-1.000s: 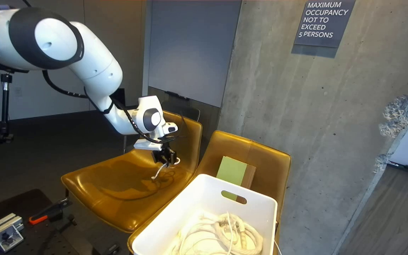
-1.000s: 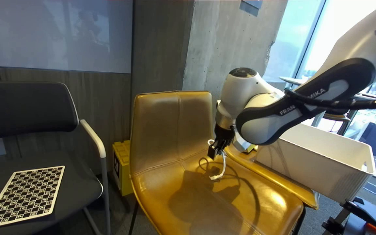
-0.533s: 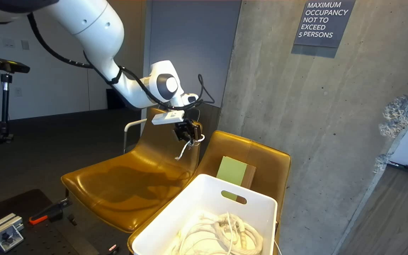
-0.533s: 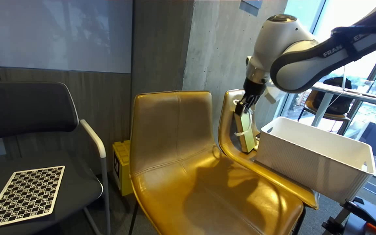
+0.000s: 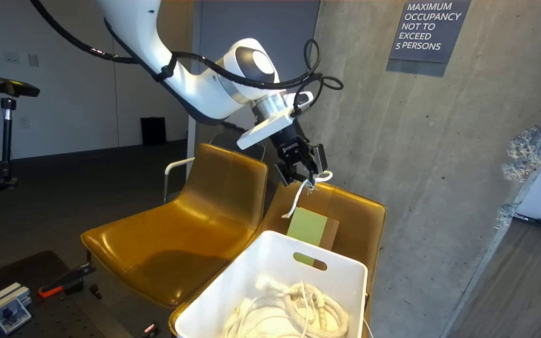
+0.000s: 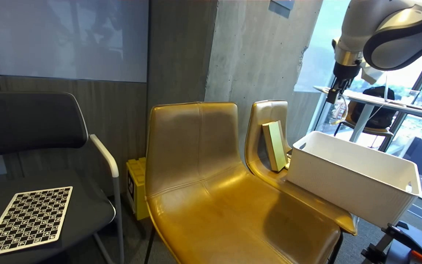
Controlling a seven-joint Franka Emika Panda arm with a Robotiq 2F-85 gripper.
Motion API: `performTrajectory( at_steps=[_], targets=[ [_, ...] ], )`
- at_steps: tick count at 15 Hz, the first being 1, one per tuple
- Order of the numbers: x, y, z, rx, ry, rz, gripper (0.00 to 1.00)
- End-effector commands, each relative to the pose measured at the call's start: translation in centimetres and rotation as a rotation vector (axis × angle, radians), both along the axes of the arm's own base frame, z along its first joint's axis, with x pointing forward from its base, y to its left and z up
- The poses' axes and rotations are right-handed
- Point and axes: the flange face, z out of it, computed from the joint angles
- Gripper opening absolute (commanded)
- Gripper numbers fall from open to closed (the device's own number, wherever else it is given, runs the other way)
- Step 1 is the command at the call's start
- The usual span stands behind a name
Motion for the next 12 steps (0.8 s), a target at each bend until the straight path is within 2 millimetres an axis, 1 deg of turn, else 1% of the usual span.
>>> performTrajectory(
  at_steps=[1, 3, 5, 7, 9, 12],
  targets=[
    [-3.9, -4.1, 0.1, -0.018, 0.095, -0.028, 0.00],
    [-6.2, -5.9, -1.2, 0.007, 0.164, -0.039, 0.00],
    [-8.1, -6.8, -2.7, 0.052, 0.242, -0.039, 0.00],
    [-9.7, -7.2, -3.9, 0.096, 0.311, -0.033, 0.00],
    [-10.7, -7.2, -4.6, 0.141, 0.359, -0.034, 0.00],
    [-11.3, -6.9, -4.9, 0.194, 0.388, -0.034, 0.00]
  ],
)
